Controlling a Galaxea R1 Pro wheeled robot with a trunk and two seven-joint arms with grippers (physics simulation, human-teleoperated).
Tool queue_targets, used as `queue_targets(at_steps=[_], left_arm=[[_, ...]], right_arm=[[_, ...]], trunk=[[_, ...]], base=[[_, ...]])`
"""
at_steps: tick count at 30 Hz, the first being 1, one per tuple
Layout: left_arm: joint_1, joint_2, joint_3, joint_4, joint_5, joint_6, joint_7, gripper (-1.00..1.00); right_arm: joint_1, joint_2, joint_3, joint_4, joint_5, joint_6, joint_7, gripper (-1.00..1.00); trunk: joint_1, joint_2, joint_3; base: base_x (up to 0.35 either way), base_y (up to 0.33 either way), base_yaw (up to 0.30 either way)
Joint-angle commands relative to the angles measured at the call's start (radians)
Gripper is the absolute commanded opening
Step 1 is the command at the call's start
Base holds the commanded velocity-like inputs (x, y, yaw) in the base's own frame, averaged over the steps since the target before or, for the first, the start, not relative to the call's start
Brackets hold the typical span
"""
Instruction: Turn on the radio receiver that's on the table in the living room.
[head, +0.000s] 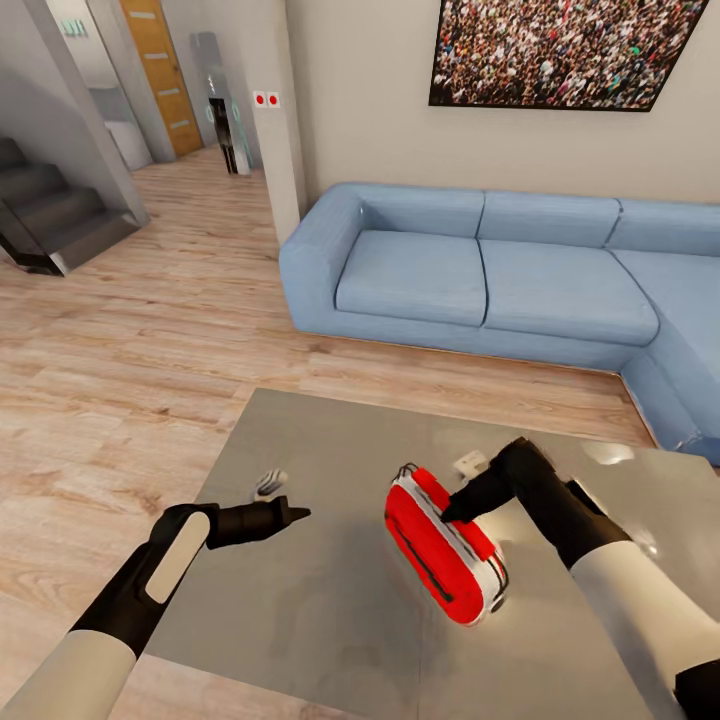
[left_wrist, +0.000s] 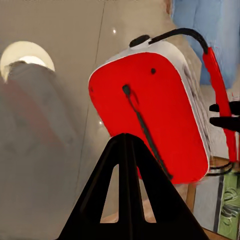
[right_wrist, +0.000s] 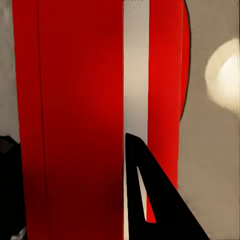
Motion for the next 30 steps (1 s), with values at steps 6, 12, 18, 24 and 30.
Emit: queue_targets(at_steps=[6,12,18,24,30], left_arm=[[0.001,0.001,-0.003,0.005,0.000,0.000,0.000,-1.00],[0.000,0.002,-0.005,0.006,0.000,0.000,0.000,-1.00],[0.001,0.002,-0.004,0.006,0.000,0.000,0.000,-1.00],[0.001,0.001,-0.004,0.006,-0.001,0.000,0.000,-1.00],[0.000,0.000,-0.003,0.005,0.000,0.000,0.000,-1.00]], right_arm=[[0.001,-0.042,0.019,0.073,-0.439,-0.247,-0.423,-1.00],[0.002,-0.044,0.024,0.034,-0.467,-0.266,-0.560,-1.00],[0.002,-0.037,0.025,0.039,-0.472,-0.260,-0.650,-1.00],[0.002,-0.038,0.027,0.045,-0.474,-0.089,-0.651,-1.00],[0.002,-0.037,0.029,0.046,-0.473,0.000,-0.647,-1.00]], trunk=[[0.000,0.000,0.000],[0.000,0.000,0.000],[0.000,0.000,0.000],[0.000,0.000,0.000],[0.000,0.000,0.000]], base=[[0.000,0.000,0.000],[0.000,0.000,0.000],[0.000,0.000,0.000],[0.000,0.000,0.000],[0.000,0.000,0.000]])
